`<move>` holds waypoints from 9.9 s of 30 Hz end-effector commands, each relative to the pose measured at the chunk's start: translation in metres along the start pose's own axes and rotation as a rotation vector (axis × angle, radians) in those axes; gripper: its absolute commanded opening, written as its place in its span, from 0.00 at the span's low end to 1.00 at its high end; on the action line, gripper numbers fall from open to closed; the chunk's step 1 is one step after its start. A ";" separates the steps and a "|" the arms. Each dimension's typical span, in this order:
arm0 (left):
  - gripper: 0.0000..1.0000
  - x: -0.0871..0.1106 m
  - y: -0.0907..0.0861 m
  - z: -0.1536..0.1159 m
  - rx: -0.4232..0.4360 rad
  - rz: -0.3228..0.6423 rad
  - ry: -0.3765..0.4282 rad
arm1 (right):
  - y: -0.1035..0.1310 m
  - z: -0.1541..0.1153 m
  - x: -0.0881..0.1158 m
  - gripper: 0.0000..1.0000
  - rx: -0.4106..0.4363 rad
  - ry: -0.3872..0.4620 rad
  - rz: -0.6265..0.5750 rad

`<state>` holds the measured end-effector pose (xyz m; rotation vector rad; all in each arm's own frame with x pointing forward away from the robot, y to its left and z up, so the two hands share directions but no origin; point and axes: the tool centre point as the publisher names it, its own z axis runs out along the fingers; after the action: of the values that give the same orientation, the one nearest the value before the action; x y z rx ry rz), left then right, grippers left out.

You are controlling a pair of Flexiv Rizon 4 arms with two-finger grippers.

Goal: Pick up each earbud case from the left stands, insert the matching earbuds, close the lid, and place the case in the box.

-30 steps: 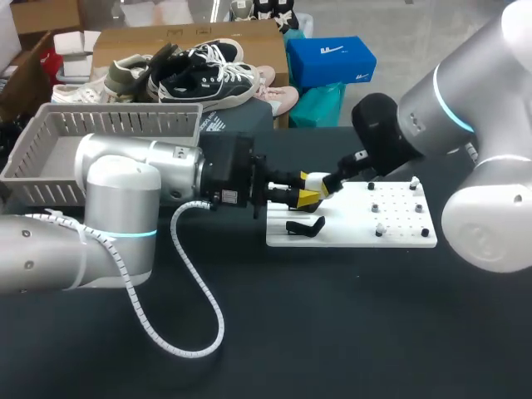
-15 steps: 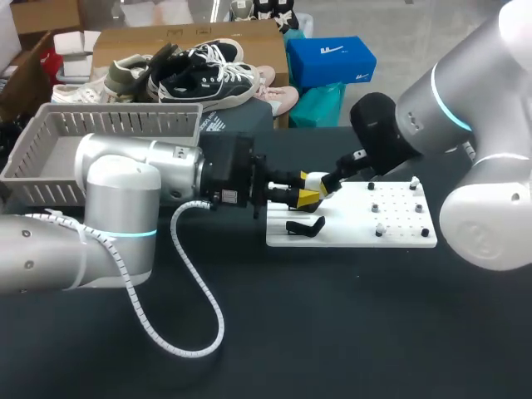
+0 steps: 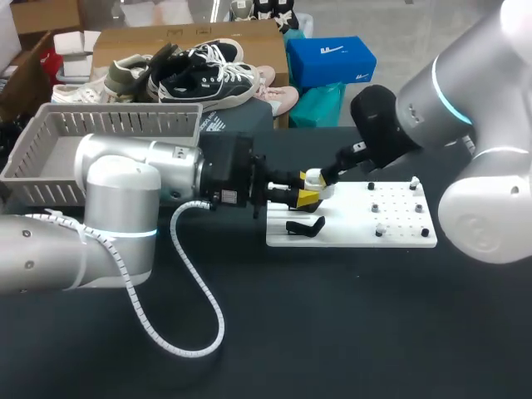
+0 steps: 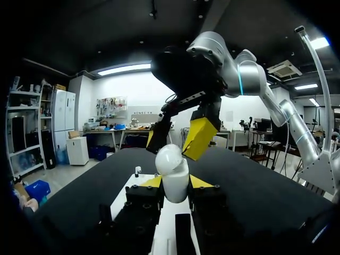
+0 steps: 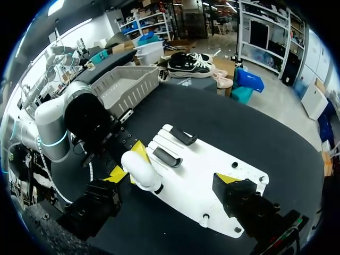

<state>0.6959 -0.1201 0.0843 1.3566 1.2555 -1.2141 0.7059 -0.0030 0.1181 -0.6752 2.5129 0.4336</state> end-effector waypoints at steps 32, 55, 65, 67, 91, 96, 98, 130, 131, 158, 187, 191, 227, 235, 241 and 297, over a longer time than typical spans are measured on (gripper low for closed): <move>0.00 -0.007 0.002 -0.002 0.011 0.098 -0.012 | -0.088 -0.032 0.018 1.00 0.286 0.047 0.041; 0.00 -0.007 0.002 -0.002 0.011 0.098 -0.012 | -0.153 0.005 0.035 0.95 0.545 0.252 -0.146; 0.00 -0.007 0.002 -0.002 0.011 0.098 -0.012 | -0.164 0.021 0.034 0.70 0.551 0.307 -0.119; 0.00 -0.007 0.002 -0.002 0.011 0.098 -0.012 | -0.166 0.024 0.035 0.68 0.551 0.325 -0.106; 0.00 -0.007 0.002 -0.002 0.011 0.098 -0.012 | -0.180 0.039 0.048 0.36 0.565 0.403 -0.007; 0.00 -0.007 0.002 -0.002 0.011 0.098 -0.012 | -0.182 0.040 0.050 0.30 0.566 0.409 0.000; 0.00 -0.007 0.002 -0.002 0.011 0.098 -0.012 | -0.182 0.041 0.051 0.28 0.567 0.411 0.002; 0.00 -0.007 0.002 -0.002 0.011 0.098 -0.012 | -0.182 0.040 0.057 0.00 0.553 0.427 0.015; 0.00 -0.007 0.002 -0.002 0.011 0.098 -0.012 | -0.182 0.039 0.057 0.00 0.553 0.426 0.015; 0.00 -0.007 0.002 -0.002 0.011 0.098 -0.012 | -0.097 -0.068 0.040 0.00 0.552 0.272 -0.042; 0.00 -0.007 0.002 -0.002 0.011 0.098 -0.012 | 0.037 -0.072 0.016 0.00 0.526 0.319 0.040; 0.00 -0.007 0.002 -0.002 0.011 0.098 -0.012 | 0.047 -0.065 0.011 0.00 0.489 0.317 0.053; 0.00 -0.007 0.002 -0.002 0.011 0.098 -0.012 | 0.051 -0.061 0.003 0.00 0.584 0.283 0.506; 0.00 -0.007 0.002 -0.002 0.011 0.098 -0.012 | 0.058 -0.062 0.010 0.00 0.534 0.280 0.533; 0.00 -0.007 0.002 -0.002 0.011 0.098 -0.012 | 0.058 -0.062 0.010 0.00 0.534 0.280 0.533; 0.00 -0.007 0.002 -0.002 0.011 0.098 -0.012 | 0.053 -0.035 -0.014 0.00 0.488 0.456 0.484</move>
<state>0.6973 -0.1196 0.0921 1.4000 1.1650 -1.1593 0.6705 0.0289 0.1628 0.0403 3.0339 -0.2033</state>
